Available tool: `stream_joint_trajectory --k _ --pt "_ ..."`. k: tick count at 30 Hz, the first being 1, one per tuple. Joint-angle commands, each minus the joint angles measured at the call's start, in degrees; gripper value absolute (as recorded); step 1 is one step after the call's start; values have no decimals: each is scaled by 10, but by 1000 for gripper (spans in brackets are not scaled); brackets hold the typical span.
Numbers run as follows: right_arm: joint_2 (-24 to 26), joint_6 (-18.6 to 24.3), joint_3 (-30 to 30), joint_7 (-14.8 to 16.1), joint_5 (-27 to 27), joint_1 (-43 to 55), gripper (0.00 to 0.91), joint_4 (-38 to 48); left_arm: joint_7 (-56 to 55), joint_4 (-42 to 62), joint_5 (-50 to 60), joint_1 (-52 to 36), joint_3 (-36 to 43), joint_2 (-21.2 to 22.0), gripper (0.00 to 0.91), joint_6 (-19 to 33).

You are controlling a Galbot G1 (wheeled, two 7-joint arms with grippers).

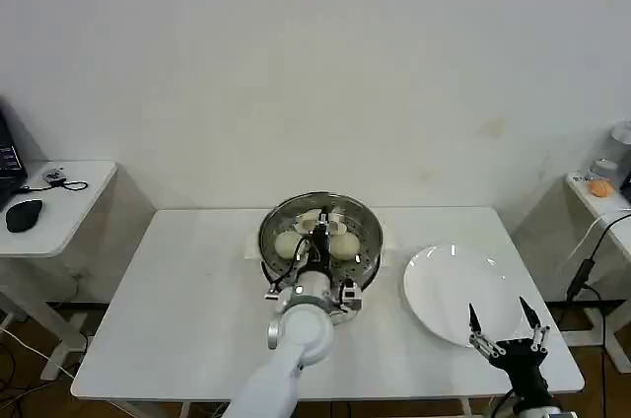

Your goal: Take steamed baozi put them in steamer then cover it.

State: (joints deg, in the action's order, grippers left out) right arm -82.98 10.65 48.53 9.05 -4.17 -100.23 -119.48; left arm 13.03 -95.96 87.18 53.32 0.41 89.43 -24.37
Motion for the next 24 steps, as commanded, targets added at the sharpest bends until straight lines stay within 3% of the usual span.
stream_joint_trajectory --k 1,16,24 --pt "-1 0 -3 0 3 1 907 2 3 -18 -7 8 -1 -8 907 1" --pt "-7 2 -9 -1 12 -2 907 4 -4 -154 -50 72 3 -60 907 11" --pt "-1 -2 -13 -4 9 -6 907 8 -46 -278 -221 170 -59 -139 907 45"
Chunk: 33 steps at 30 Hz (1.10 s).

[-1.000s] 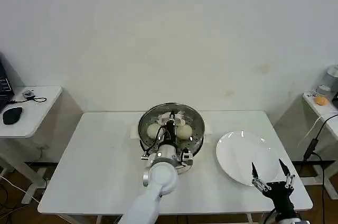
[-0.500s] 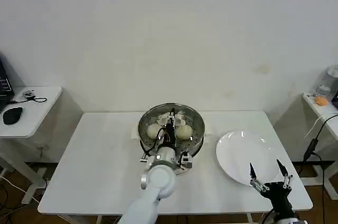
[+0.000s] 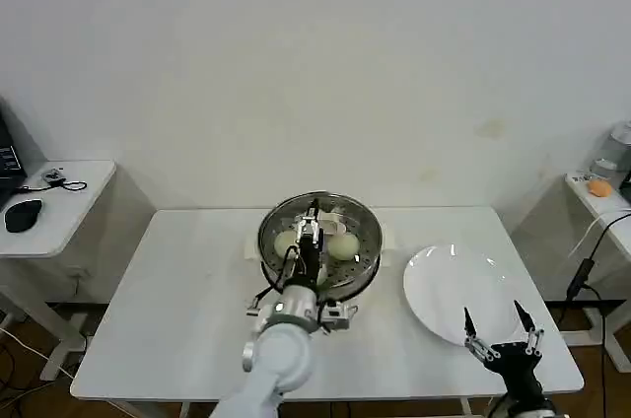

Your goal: Take steamed baozi put them in steamer then cover it.

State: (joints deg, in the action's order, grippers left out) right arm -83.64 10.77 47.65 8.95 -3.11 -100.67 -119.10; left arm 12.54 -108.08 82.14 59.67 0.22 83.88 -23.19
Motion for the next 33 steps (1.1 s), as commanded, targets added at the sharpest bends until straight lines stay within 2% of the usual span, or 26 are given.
stream_joint_trajectory --k 1,4,5,9,14,16,20,22,24,28,33 --pt "7 -3 -4 -3 -1 -1 907 6 -52 -164 -202 120 -66 -89 907 39" --pt "17 -7 -10 -5 -7 -4 907 11 -103 -201 -309 180 -114 -110 907 67" --pt "22 -8 -14 -5 -8 -5 907 13 -128 -210 -376 202 -136 -114 907 85" --pt "36 -10 -27 -6 -15 -8 907 12 -221 -203 -579 244 -213 -107 907 136" --pt "51 -11 -45 -7 -19 -13 907 9 -235 -159 -913 259 -324 -107 907 192" --pt "57 -14 -53 -7 -24 -15 907 8 -232 -140 -972 273 -365 -107 907 206" --pt "69 -16 -66 -8 -27 -21 907 8 -237 -116 -998 319 -410 -108 907 246" --pt "73 -17 -70 -9 -29 -26 907 7 -234 -113 -1000 340 -420 -100 907 243" --pt "75 -23 -74 -13 -36 -30 907 6 -236 -117 -1000 358 -417 -96 907 238" --pt "80 -43 -84 -18 -48 -41 907 -1 -233 -113 -978 388 -410 -81 907 261" --pt "84 -68 -92 -22 -58 -50 907 -14 -222 -94 -961 408 -400 -84 907 271"
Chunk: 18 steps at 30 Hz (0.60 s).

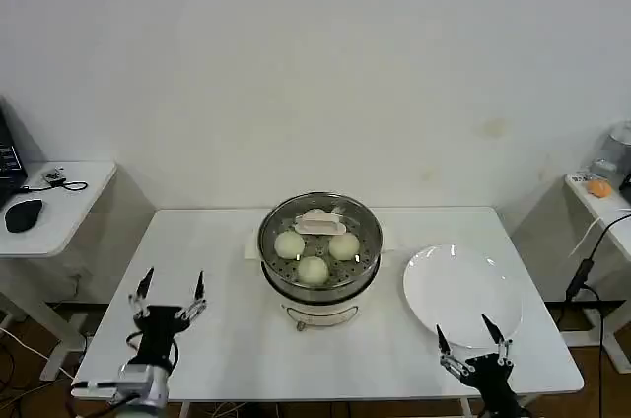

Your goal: Take steamed baozi put them in steamer then cover it.

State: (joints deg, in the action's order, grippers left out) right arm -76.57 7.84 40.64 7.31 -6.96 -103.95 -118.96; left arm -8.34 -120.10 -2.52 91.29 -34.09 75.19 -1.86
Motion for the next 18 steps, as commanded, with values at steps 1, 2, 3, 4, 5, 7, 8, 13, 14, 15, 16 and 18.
stream_joint_trajectory --k 1,2,3,4,5,7,8,13,14,15,16,18 --pt "13 -44 -22 -8 -19 -18 907 -17 -9 30 -109 95 -55 1 907 58" --pt "13 -46 -23 -8 -18 -19 907 -17 -9 31 -106 95 -54 1 907 60" --pt "13 -47 -23 -9 -17 -20 907 -17 -10 32 -104 94 -54 2 907 60" --pt "12 -49 -25 -9 -15 -21 907 -18 -12 33 -101 92 -52 4 907 59" --pt "12 -49 -26 -10 -13 -22 907 -18 -14 33 -101 91 -51 4 907 58" --pt "10 -47 -30 -9 -8 -23 907 -17 -14 30 -99 87 -44 5 907 63" --pt "9 -46 -31 -9 -6 -23 907 -17 -13 29 -96 86 -43 5 907 66" --pt "4 -39 -34 -8 3 -24 907 -18 -9 26 -82 85 -39 7 907 68" --pt "4 -39 -35 -8 3 -24 907 -18 -9 26 -79 86 -37 7 907 68" --pt "4 -38 -36 -8 3 -25 907 -19 -10 24 -76 86 -34 9 907 67" --pt "4 -38 -38 -8 3 -25 907 -19 -11 22 -74 86 -32 11 907 66" --pt "4 -38 -40 -8 4 -25 907 -20 -11 21 -71 86 -29 12 907 66"
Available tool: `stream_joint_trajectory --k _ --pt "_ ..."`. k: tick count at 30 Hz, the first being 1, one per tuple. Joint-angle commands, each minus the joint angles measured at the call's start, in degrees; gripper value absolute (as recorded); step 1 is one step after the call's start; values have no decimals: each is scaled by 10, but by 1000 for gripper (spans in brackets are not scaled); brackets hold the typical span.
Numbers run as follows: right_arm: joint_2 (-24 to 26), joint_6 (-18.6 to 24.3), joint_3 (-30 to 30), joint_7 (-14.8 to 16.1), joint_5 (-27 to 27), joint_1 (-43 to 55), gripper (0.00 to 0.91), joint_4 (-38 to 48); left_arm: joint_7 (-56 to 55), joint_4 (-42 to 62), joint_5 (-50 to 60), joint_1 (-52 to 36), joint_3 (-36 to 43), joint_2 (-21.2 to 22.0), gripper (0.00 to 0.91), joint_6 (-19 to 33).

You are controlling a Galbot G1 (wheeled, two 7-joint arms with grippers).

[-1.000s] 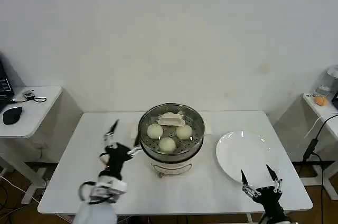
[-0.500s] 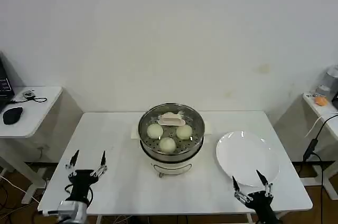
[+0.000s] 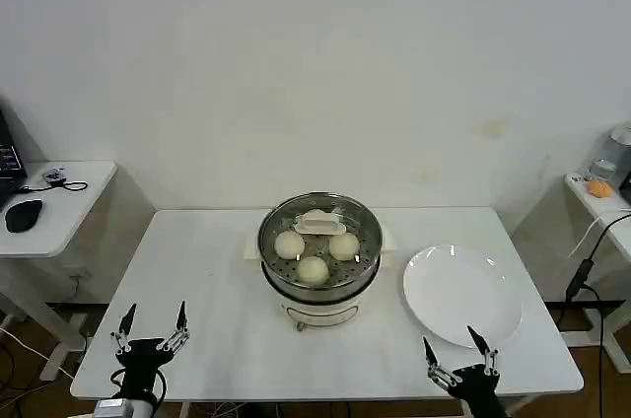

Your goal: Take steamed baozi put them in steamer then cover it.

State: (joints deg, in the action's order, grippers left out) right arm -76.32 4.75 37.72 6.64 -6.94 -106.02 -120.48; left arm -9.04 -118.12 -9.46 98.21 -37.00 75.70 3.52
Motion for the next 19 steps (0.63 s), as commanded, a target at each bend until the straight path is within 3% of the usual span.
stream_joint_trajectory --k 1,19 --pt "2 -8 -13 -1 4 -4 907 -6 -4 0 1 17 0 7 907 12" --pt "2 -10 -28 -7 6 -3 907 -3 4 -1 16 15 6 6 907 7"
